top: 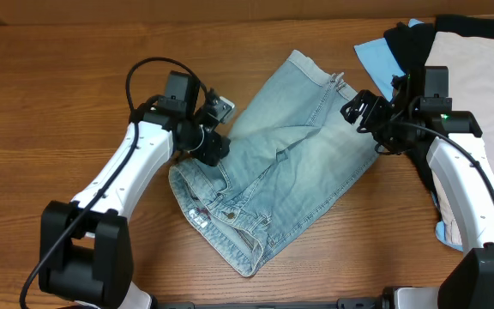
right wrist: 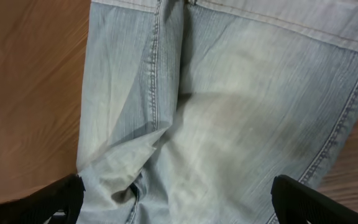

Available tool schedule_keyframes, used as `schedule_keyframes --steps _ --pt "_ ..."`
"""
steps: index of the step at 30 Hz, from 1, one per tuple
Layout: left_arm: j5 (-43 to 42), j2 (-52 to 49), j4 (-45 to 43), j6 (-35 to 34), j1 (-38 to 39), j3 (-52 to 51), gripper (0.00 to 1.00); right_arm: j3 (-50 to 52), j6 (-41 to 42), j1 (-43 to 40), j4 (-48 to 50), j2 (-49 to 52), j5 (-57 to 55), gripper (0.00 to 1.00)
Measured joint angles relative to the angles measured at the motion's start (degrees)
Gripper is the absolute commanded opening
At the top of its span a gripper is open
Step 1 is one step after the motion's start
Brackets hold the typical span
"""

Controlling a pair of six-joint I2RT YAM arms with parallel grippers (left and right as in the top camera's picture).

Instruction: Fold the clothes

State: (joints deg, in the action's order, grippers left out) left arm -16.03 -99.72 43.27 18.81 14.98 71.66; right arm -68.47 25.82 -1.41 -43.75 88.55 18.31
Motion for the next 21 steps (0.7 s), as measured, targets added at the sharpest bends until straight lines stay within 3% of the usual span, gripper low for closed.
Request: schedule_keyframes --steps 4,6,7,9,12,13,16,21 --pt "-0.04 -0.02 2.36 0.22 0.00 0.02 0.29 0.00 -0.17 0.00 0.00 0.00 -0.76 1.00" --pt "-0.17 -0.02 3.37 -0.39 0.00 0.02 0.28 0.00 -0.20 0.00 0.02 0.00 -0.83 1.00" --pt "-0.50 -0.02 3.72 -0.76 0.00 0.02 0.31 0.00 -0.22 0.00 0.00 0.00 -0.92 1.00" --pt "-1.40 -0.02 3.89 -0.96 0.00 0.02 0.49 0.00 -0.37 0.00 0.00 0.00 -1.07 1.00" --pt "-3.13 -0.02 3.91 -1.77 0.00 0.02 0.85 0.00 -0.39 0.00 0.02 0.00 -1.18 1.00" --pt "-3.74 -0.02 3.89 -2.05 0.00 0.02 0.92 0.00 -0.39 0.00 0.00 0.00 -1.18 1.00" --pt "-4.83 -0.04 3.91 -2.14 0.00 0.02 0.93 0.00 -0.39 0.00 -0.02 0.00 -1.20 1.00" --pt "-5.49 -0.15 3.89 -1.40 0.07 0.02 0.85 0.00 -0.37 0.00 0.00 0.00 -1.22 1.00"
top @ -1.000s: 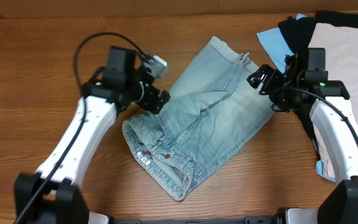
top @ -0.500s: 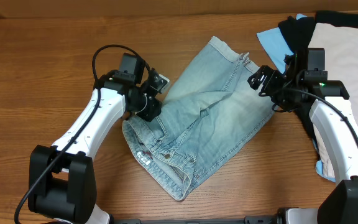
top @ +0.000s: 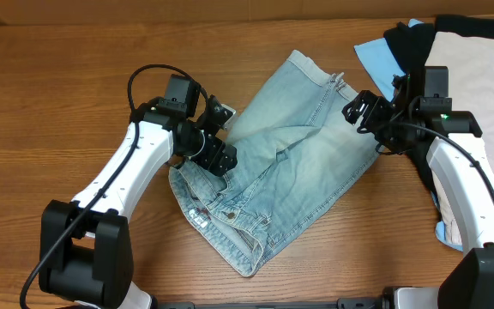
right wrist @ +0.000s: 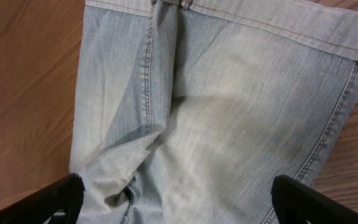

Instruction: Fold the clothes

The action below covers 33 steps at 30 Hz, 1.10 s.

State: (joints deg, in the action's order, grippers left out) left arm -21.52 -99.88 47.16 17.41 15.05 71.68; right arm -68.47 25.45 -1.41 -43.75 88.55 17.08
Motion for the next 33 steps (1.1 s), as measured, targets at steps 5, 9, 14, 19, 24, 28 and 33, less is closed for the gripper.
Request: schedule_keyframes --steps 5,9,14,19,24,28,33 --pt "-0.22 -3.06 -1.55 0.79 1.03 0.00 0.78 0.00 0.00 0.00 -0.07 0.00 -0.02 1.00" --pt "-0.35 -5.55 -3.02 1.01 1.27 -0.02 0.11 0.00 -0.02 0.00 0.02 0.00 -0.92 1.00" --pt "-0.24 -5.64 -2.10 1.14 1.27 0.94 0.04 0.00 0.00 0.00 0.20 0.00 -1.57 1.00" --pt "2.82 -5.68 1.88 -1.77 0.35 7.80 0.04 0.00 -0.02 0.00 0.22 0.00 -2.14 1.00" --pt "9.75 -5.68 5.27 -9.25 -3.34 16.59 0.04 0.00 -0.02 0.00 0.22 0.00 -2.93 1.00" --pt "16.81 -5.68 5.66 -18.29 -9.35 18.29 0.04 0.00 0.00 0.00 0.22 0.00 -3.61 1.00" --pt "21.51 -5.68 3.43 -26.34 -16.26 18.25 0.38 0.00 -0.02 0.00 0.22 0.00 -4.00 1.00"
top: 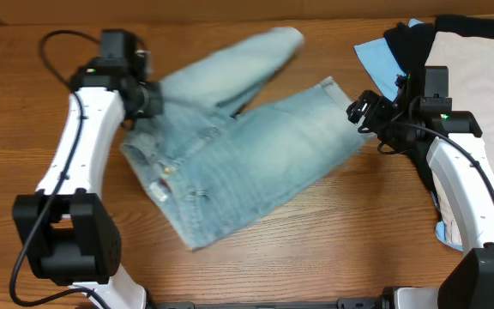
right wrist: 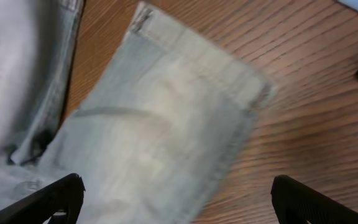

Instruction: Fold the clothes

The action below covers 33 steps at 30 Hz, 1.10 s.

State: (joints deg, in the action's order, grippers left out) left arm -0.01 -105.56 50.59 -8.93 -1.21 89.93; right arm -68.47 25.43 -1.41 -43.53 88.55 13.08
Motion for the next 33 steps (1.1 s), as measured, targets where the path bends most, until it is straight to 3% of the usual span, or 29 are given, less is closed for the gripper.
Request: schedule_keyframes --steps 2,7,10,13,19,25,29,33 --pt "1.22 0.00 -2.78 -2.03 -2.47 0.00 1.00 0.00 0.04 0.00 0.02 0.00 -0.26 1.00" --pt "2.84 0.00 -11.74 -3.15 -5.29 0.02 1.00 0.00 -0.02 0.00 1.40 0.00 -1.51 1.00" --pt "2.19 0.00 -11.28 -3.13 -5.18 0.42 1.00 0.00 0.00 0.00 3.15 0.11 -1.68 1.00" --pt "-1.95 -0.02 -6.01 -3.13 -5.05 2.12 1.00 0.00 -0.61 0.09 5.99 1.68 -1.90 0.98" --pt "-11.41 -0.02 7.50 -3.10 -0.24 4.02 0.97 0.00 -3.96 1.88 13.66 14.16 -2.40 0.91" --pt "-10.64 -0.02 18.16 -2.95 7.93 4.15 0.89 0.02 -4.90 2.25 14.14 19.45 -2.84 0.88" --pt "-9.86 -0.02 19.71 -3.23 12.09 2.23 0.85 0.02 -5.16 2.23 13.97 19.45 -2.84 0.84" --pt "-9.40 -0.02 19.69 -6.12 13.73 -4.79 0.74 0.02 -5.33 2.25 14.01 19.45 -2.86 0.82"
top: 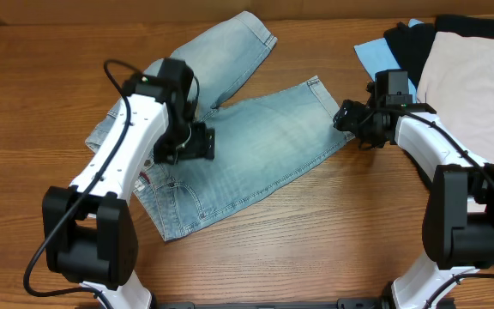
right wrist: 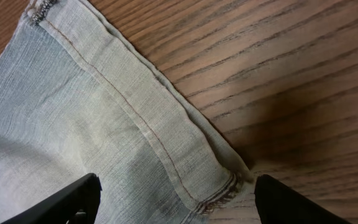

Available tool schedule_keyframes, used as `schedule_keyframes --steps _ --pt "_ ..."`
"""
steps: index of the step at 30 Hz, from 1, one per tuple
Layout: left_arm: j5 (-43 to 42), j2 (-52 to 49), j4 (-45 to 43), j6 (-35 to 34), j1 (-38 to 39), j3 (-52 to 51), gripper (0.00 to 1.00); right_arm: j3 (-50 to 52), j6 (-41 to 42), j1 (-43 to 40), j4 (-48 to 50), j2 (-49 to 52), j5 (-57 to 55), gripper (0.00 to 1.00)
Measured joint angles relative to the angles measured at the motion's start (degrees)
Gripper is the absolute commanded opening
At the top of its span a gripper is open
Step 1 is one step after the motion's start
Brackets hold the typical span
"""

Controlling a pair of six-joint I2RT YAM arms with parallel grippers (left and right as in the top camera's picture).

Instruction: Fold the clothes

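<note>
Light blue denim shorts [top: 247,142] lie spread on the wooden table, one leg pointing to the far edge and the other toward the right. My left gripper [top: 183,142] rests low on the shorts near the waistband; its jaws are hidden under the wrist. At the hem of the right-pointing leg my right gripper [top: 345,116] stands open. In the right wrist view the hem corner [right wrist: 219,186] lies between the spread fingers of my right gripper [right wrist: 178,185], just above the cloth.
A pile of other clothes sits at the far right: a beige garment [top: 470,81], a black one [top: 408,39] and a light blue cloth [top: 374,53]. Bare wooden table [top: 333,232] lies in front of the shorts.
The shorts, then lifted and blurred at the far left in my left gripper, now lie flat with both legs apart. The left gripper has moved to the waist area. The right gripper now straddles the hem corner.
The shorts first lay rumpled at the table's middle, my left gripper at their left edge and the right one open over a leg. Then the left gripper sat lower on the cloth. Later it held the shorts raised at far left. They now lie spread further left.
</note>
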State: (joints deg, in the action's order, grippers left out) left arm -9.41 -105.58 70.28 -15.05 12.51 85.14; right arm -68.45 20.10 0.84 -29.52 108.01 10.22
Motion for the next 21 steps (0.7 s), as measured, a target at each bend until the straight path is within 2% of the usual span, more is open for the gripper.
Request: schedule_keyframes --steps 5,13,15,16,21 --pt "1.77 0.00 0.39 -1.81 0.00 -6.97 0.74 0.00 -0.02 0.00 -0.07 1.25 0.00 0.82" --pt "2.32 0.00 7.54 -3.08 0.44 -7.98 0.73 -0.02 -0.22 0.00 0.26 2.84 -0.02 0.82" --pt "2.32 0.00 8.50 -3.50 1.01 -8.17 0.73 -0.02 -0.26 0.00 0.44 2.86 -0.07 0.77" --pt "2.29 0.00 8.57 -3.76 1.33 -8.44 0.73 -0.02 -0.35 0.00 0.57 2.86 -0.11 0.70" --pt "2.23 0.00 6.36 -5.66 4.09 -11.56 0.72 -0.02 -0.33 0.00 0.76 2.91 -0.46 0.06"
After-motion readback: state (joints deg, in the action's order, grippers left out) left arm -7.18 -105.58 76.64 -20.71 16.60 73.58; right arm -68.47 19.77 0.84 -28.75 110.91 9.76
